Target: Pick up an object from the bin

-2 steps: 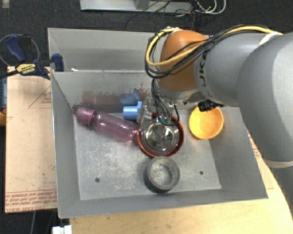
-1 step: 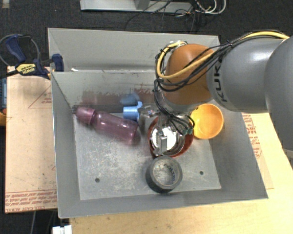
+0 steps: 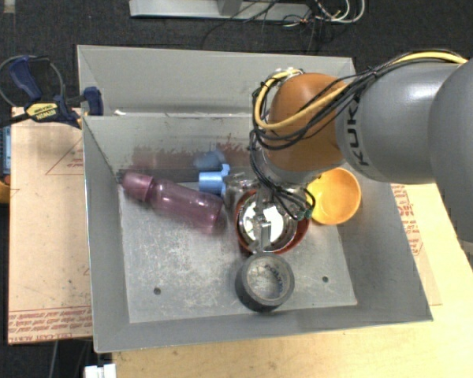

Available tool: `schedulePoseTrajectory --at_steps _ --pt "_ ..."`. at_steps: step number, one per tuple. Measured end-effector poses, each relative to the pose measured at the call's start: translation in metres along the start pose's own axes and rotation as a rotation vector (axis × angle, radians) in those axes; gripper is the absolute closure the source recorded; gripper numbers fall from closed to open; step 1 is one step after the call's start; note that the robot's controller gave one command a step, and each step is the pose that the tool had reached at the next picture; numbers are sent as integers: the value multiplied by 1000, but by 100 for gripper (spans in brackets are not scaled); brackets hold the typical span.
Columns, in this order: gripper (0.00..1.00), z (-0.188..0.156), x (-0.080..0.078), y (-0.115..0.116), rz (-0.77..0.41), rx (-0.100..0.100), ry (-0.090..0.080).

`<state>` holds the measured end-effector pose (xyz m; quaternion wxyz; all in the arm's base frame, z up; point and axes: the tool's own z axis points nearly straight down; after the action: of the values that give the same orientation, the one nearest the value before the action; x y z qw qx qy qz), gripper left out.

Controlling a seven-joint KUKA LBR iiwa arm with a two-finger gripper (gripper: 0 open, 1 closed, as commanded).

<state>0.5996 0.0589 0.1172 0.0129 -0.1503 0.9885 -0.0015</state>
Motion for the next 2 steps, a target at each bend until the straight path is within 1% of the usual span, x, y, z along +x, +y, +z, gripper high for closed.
schedulePoseTrajectory --at_steps 1,2 --pt "0 12 0 -42 35 0 -1" --pt "0 -11 2 -12 21 -4 -5"
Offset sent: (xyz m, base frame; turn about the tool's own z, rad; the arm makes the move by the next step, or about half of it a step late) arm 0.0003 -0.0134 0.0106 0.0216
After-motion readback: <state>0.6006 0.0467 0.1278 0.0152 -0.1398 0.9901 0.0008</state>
